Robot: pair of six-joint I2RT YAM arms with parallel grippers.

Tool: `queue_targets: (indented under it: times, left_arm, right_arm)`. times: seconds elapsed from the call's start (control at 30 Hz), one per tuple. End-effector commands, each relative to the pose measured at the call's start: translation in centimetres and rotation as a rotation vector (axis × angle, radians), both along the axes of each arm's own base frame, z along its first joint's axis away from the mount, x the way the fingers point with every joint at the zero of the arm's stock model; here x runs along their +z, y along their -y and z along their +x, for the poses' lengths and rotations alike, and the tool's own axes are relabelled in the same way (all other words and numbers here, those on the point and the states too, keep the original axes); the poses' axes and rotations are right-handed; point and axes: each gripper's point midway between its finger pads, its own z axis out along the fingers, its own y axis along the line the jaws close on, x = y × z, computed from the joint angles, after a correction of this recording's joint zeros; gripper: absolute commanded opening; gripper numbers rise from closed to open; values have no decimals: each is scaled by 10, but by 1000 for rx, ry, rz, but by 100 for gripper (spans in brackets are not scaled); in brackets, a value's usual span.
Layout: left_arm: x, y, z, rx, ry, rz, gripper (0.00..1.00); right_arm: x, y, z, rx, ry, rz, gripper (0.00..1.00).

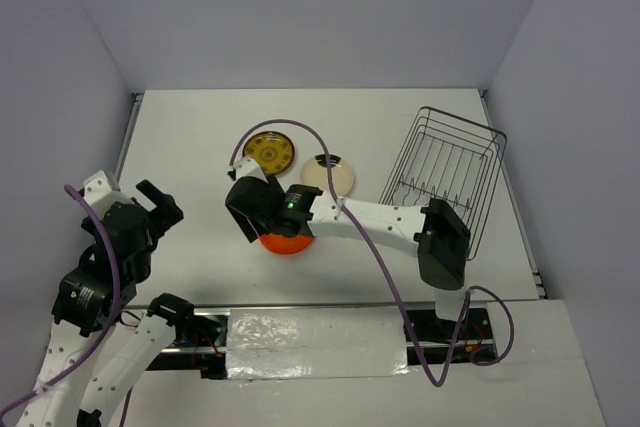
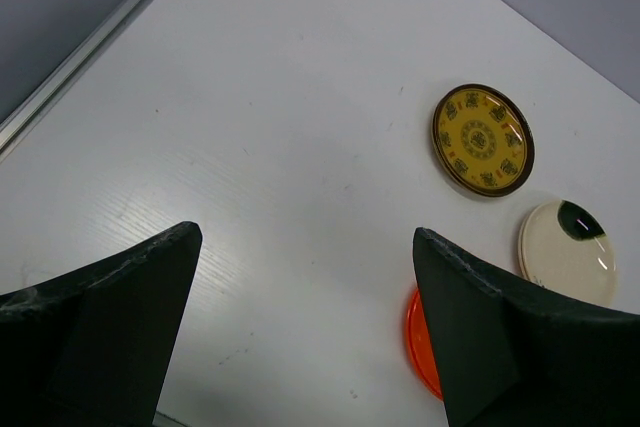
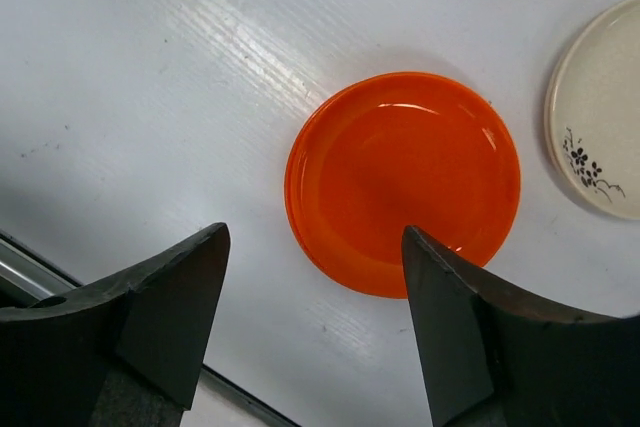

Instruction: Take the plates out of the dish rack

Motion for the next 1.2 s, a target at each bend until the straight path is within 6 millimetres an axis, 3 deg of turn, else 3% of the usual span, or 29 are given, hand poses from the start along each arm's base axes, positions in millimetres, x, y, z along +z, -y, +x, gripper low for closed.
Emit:
queue_targets:
  times: [0.0,0.07,0.13,0.2,0.23,0.37,0.4,0.5,0.53,0.67,0.93,1.17]
  left_arm:
    - [7,1,3,-4,34,-3,100]
    - [6,5,8,-27,23,9,99]
    - [5,9,14,-55,0,33,99]
    - [-3,17,23,-93,-54,48,99]
    - [-3,18,25,-102,-69,59,100]
    - [-7,21,39,-105,-121,98,100]
    - [-2,16,40,-81,-114,109,99]
    - [3,13,41,-54,-96,105,99]
    - [7,13,43,-59,-75,101,99]
    - [8,9,44,-67,-61,98,99]
    - [22,-2,21,-65,-22,132,99]
    - [38,-12,-1,-46,14,141,100]
  right_arm:
    - [39,8,8,-62,56,59,77]
    - [60,28,5,-111,75,104,79]
    - [83,67,3,-193,127,158,100]
    - [100,103,7,-276,203,180,100]
    - [114,132,3,-315,234,211,100]
    - [133,222,4,-456,290,214,100]
    - [141,258,7,-508,322,236,100]
    - [154,302,8,-558,375,299,100]
    - [165,333,5,-619,424,323,100]
    - [180,392,-15,-736,513,288,100]
    - [191,433,-53,-794,551,332,100]
    - [185,439,-58,-819,540,327,100]
